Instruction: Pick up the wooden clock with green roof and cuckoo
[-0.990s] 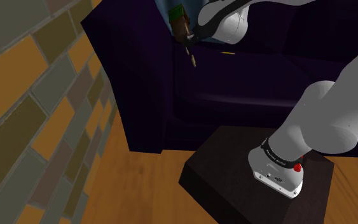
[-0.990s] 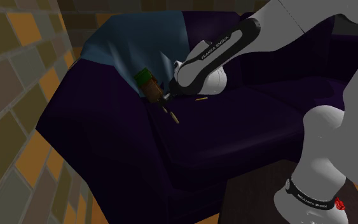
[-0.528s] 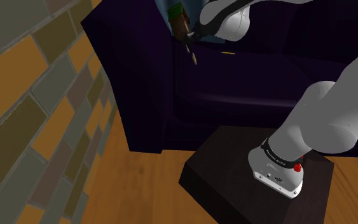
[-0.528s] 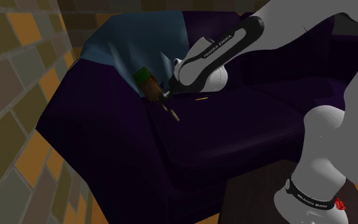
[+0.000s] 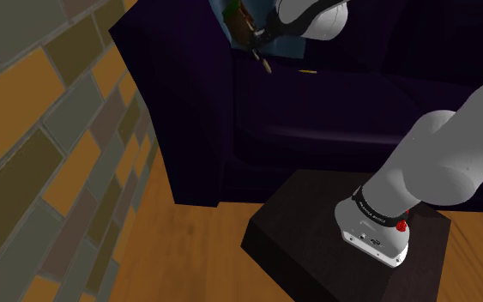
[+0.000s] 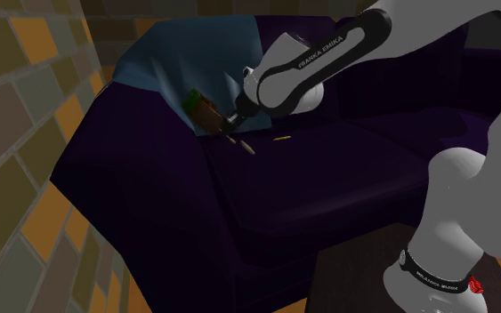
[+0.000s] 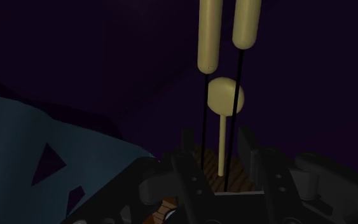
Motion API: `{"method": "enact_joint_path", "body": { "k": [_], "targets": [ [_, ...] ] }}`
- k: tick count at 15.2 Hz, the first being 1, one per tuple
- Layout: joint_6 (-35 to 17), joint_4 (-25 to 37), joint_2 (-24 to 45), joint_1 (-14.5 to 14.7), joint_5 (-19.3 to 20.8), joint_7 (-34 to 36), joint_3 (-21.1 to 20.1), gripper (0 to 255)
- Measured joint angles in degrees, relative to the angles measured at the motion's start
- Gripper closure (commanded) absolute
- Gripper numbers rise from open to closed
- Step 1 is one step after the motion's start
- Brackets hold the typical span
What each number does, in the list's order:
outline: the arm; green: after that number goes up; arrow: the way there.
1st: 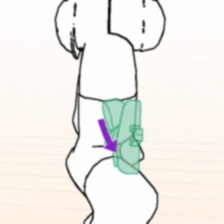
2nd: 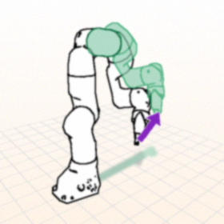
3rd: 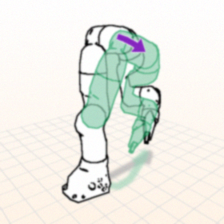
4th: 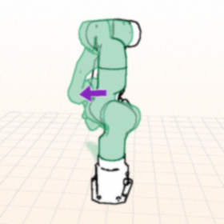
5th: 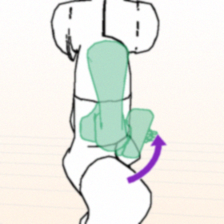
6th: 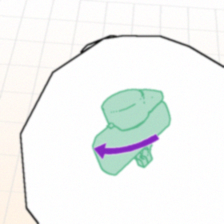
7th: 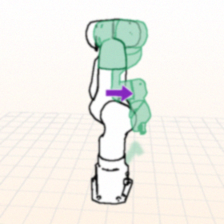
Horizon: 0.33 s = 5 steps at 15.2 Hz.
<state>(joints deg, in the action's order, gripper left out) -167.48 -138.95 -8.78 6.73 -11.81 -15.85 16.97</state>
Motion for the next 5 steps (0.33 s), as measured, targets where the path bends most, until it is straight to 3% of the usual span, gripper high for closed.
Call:
{"method": "enact_joint_path", "body": {
  "k": [5],
  "targets": [
    [3.7, 1.7, -2.1, -1.5, 3.2, 2.8, -1.2, 255]
  ]
}}
